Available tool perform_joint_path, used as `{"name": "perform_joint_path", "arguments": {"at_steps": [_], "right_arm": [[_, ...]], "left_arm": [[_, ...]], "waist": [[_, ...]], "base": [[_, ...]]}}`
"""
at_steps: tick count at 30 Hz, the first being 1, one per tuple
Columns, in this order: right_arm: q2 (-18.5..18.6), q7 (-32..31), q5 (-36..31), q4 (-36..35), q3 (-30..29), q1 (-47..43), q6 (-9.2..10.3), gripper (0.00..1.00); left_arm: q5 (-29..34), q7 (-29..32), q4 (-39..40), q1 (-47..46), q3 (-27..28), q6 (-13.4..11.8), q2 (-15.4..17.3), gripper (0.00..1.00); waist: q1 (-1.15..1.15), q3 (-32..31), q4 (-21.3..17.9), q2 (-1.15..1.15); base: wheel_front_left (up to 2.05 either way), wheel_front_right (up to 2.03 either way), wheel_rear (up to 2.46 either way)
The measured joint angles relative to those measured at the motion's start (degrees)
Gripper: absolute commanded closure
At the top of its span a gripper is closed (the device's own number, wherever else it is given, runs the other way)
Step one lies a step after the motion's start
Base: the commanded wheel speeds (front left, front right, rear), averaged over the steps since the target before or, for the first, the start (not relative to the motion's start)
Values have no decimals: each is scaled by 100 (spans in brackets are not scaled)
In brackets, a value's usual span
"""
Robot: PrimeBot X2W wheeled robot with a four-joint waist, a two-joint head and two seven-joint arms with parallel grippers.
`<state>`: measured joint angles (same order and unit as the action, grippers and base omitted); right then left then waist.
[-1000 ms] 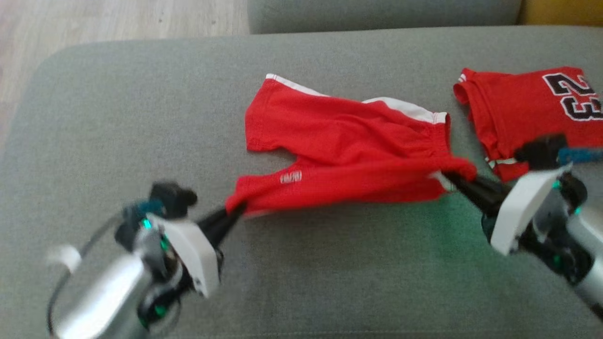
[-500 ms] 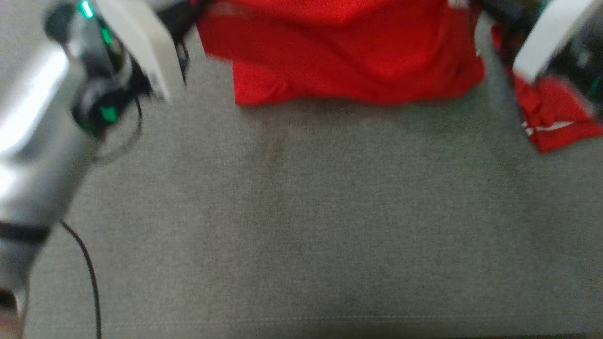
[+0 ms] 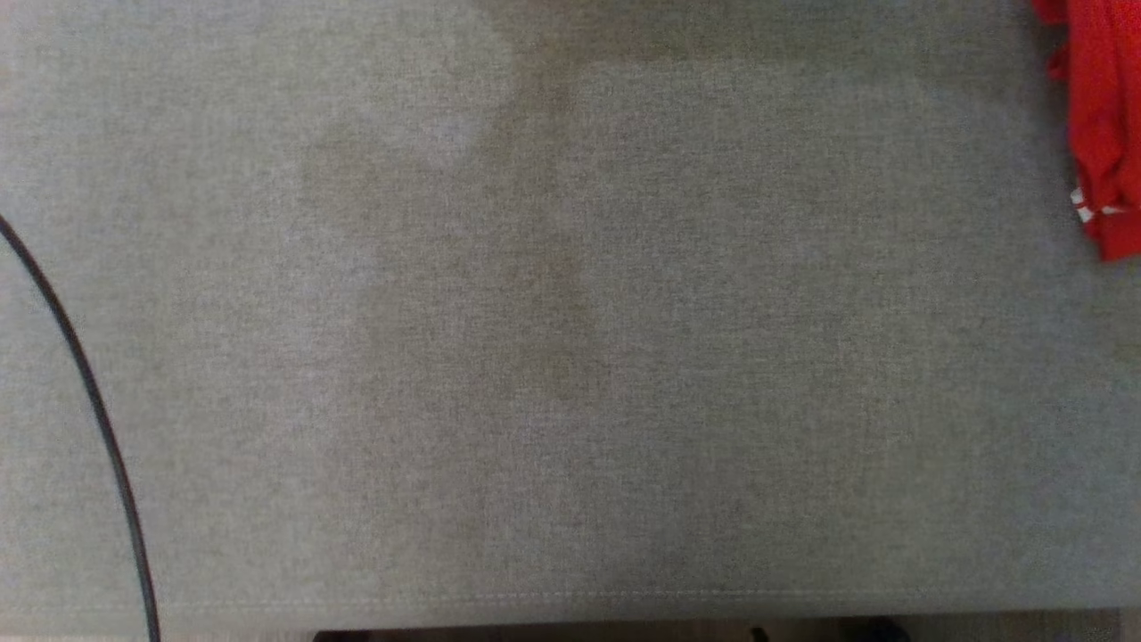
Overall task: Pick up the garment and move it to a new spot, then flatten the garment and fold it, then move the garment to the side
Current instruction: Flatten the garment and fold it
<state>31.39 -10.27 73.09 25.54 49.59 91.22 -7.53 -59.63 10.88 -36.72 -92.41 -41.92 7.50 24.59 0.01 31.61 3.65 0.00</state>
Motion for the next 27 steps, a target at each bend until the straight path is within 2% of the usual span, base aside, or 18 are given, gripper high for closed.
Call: {"name": "perform_joint_path", "arguments": {"at_steps": [7,13,19,22,27], "right_arm": [[-5,666,55,23,299,531,0,100],[221,776,268,-63,1101,92,0,100],[531,662,744,-268,1994,-1092,0,100],[689,345,957,-380,2275,-1596,0,100],[832,-363,1107,-682,2420,-2362,0,100]], "left_arm": [[-267,-291,-365,-661,-176,0,-62,100],[-789,-237,-147,-3,-870,1,60,100],[-1382,445,279,1370,-1903,3,602,100],[-1739,788,567,1930,-2274,4,900,100],[-2326,1248,1121,2555,-2641,5,1336,100]], "waist": [[-1,99,30,0],[-1,-11,111,0],[-1,-392,132,0],[-1,-666,128,0],[-2,-1203,94,1]], "base": [[0,0,0],[0,0,0],[0,0,0],[0,0,0],[0,0,0]]}}
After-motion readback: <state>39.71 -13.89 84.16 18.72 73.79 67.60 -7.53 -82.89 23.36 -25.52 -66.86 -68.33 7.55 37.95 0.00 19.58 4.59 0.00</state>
